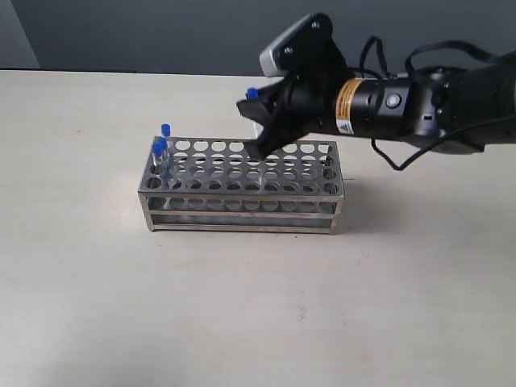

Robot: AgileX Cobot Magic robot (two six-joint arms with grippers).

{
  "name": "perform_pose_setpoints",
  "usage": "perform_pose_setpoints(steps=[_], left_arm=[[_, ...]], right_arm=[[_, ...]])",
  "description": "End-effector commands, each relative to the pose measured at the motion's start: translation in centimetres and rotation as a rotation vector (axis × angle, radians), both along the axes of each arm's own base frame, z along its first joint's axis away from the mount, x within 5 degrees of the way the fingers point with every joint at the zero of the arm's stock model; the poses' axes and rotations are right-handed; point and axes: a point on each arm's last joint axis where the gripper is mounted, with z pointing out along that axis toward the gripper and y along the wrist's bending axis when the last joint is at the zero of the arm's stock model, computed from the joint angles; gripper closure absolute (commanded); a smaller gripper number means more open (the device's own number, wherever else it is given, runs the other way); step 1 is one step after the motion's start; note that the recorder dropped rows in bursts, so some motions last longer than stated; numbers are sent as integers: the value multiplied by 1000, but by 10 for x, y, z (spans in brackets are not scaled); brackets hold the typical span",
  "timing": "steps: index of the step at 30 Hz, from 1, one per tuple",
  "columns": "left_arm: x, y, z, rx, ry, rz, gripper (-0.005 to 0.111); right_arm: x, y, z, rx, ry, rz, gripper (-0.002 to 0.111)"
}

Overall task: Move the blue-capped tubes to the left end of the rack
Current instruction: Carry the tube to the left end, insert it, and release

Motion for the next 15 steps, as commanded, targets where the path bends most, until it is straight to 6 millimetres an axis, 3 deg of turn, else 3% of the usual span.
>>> perform_pose_setpoints(steps=[1,6,10,15], left_arm=[[0,0,1,2,-9,-3,106],[0,0,1,2,-9,-3,106],[0,0,1,2,-9,-3,106],[0,0,1,2,-9,-3,106]], right_arm=[[-8,23,37,68,-107,80,108],[-25,54,43,94,-126,171,108],[-38,71,32,117,-103,252,108],[-35,86,12,126,-68,295,108]])
